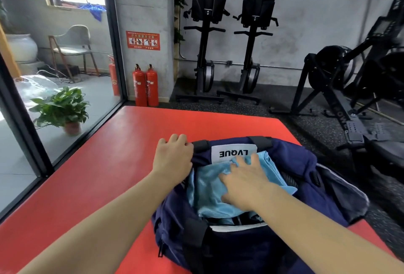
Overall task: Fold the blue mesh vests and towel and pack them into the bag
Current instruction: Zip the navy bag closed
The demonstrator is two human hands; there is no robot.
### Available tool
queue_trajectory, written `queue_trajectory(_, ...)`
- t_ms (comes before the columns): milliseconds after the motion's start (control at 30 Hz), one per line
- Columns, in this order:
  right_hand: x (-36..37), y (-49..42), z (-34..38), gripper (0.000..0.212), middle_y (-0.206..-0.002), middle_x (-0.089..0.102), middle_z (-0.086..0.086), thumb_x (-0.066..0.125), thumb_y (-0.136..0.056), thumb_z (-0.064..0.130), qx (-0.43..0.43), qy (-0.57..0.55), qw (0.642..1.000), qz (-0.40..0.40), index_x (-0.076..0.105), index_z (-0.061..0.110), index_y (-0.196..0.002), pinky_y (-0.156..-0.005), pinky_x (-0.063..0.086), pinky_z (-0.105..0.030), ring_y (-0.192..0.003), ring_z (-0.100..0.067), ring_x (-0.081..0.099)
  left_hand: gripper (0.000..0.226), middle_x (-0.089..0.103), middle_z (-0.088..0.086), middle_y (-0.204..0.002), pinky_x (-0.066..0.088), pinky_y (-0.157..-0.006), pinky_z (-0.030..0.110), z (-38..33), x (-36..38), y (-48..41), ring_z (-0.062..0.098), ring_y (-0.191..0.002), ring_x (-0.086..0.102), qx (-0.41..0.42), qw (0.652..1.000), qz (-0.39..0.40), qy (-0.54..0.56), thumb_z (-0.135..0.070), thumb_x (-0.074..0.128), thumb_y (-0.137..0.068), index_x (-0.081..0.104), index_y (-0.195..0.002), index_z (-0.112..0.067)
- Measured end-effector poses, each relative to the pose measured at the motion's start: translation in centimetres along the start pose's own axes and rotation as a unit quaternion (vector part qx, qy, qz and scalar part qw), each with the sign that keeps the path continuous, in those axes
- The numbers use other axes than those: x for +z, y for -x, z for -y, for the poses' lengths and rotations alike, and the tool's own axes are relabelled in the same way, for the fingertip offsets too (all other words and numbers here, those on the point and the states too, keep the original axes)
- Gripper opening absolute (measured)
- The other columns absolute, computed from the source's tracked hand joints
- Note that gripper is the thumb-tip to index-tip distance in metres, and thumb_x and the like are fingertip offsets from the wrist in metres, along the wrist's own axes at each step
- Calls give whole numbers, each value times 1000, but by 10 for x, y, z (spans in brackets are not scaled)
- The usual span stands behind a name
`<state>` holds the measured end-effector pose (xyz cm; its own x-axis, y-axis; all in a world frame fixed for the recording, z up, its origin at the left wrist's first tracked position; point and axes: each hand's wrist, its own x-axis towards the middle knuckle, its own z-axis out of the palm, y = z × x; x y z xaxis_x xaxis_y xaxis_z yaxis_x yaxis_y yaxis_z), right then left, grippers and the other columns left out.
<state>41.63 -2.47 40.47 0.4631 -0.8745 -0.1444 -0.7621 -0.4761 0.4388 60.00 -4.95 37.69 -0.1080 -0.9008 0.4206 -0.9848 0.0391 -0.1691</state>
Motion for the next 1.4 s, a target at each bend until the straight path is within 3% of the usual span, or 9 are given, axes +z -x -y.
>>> queue_trajectory(200, 19, 8, -72, 26, -67, 61, -1, 84, -53, 19, 110, -14, 955, -277, 62, 19, -67, -67, 22, -37, -77, -27, 52, 36, 65, -15, -82, 48, -88, 46, 21, -16, -6, 20, -90, 61, -105, 912, 75, 390, -60, 61, -46, 72, -72, -38)
queue_trajectory(367, 54, 24, -115, 56, -115, 57, -4, 70, -70, 45, 248, 31, 960, -129, 50, 21, -116, -86, 31, -44, -111, -26, 45, 15, 72, 17, -93, 50, -82, 37, 16, -26, -5, 15, -77, 60, -147, 821, 88, 544, -18, 87, -70, 76, -70, -8)
queue_trajectory(500, 60, 19, -120, 50, -99, 64, -6, 77, -64, 42, 218, 37, 967, -123, 58, 19, -103, -80, 37, -43, -97, -28, 54, 7, 74, 13, -83, 48, -68, 22, 6, -38, -5, 10, -69, 59, -148, 803, 85, 571, -14, 80, -79, 77, -75, -8)
queue_trajectory(600, 56, 9, -137, 32, -65, 64, -9, 85, -51, 20, 210, 13, 954, -214, 62, 13, -74, -64, 42, -39, -68, -29, 59, 13, 73, 4, -71, 51, -64, 29, -1, -43, -9, 10, -62, 59, -185, 818, 24, 544, -25, 79, -81, 77, -68, -22)
queue_trajectory(800, 50, 21, -185, 20, -107, 67, 0, 50, -89, 31, 313, -126, 922, -191, 67, 24, -98, -89, 34, -39, -109, -26, 57, 40, 61, -16, -62, 48, -89, 53, -19, -49, -15, 18, -68, 59, -109, 892, 39, 436, -73, 59, -60, 66, -65, -33)
queue_trajectory(967, 53, 34, -186, 20, -104, 67, 1, 50, -89, 30, 298, -150, 929, -163, 67, 25, -96, -91, 33, -41, -106, -26, 58, 23, 52, -14, -92, 38, -95, 43, -52, -64, -15, 18, -104, 50, -100, 969, 4, 228, -54, 72, -75, 59, -84, -36)
queue_trajectory(1100, 53, 47, -183, 18, -105, 67, 1, 49, -90, 33, 266, -126, 939, -178, 64, 26, -98, -91, 32, -40, -107, -25, 57, 31, 44, -7, -111, 26, -84, 34, -88, -60, 1, 23, -107, 41, 70, 973, -89, 203, -44, 78, -67, 59, -88, -32)
queue_trajectory(1300, 60, 86, -175, 19, -84, 66, 4, 45, -85, 35, 212, -74, 941, -255, 61, 25, -83, -81, 32, -39, -94, -24, 57, 71, 53, -17, -125, 30, -111, 45, -89, -56, 2, 8, -121, 45, 134, 925, 171, 311, -75, 38, -71, 56, -128, -37)
queue_trajectory(1400, 70, 105, -151, 33, -80, 64, 3, 41, -67, 40, 60, -62, 944, -319, 66, 24, -82, -80, 41, -43, -88, -26, 59, 68, 14, -11, -161, -1, -118, 58, -101, -55, -1, 15, -150, 1, 153, 939, 226, 210, -74, 43, -86, 25, -147, -51)
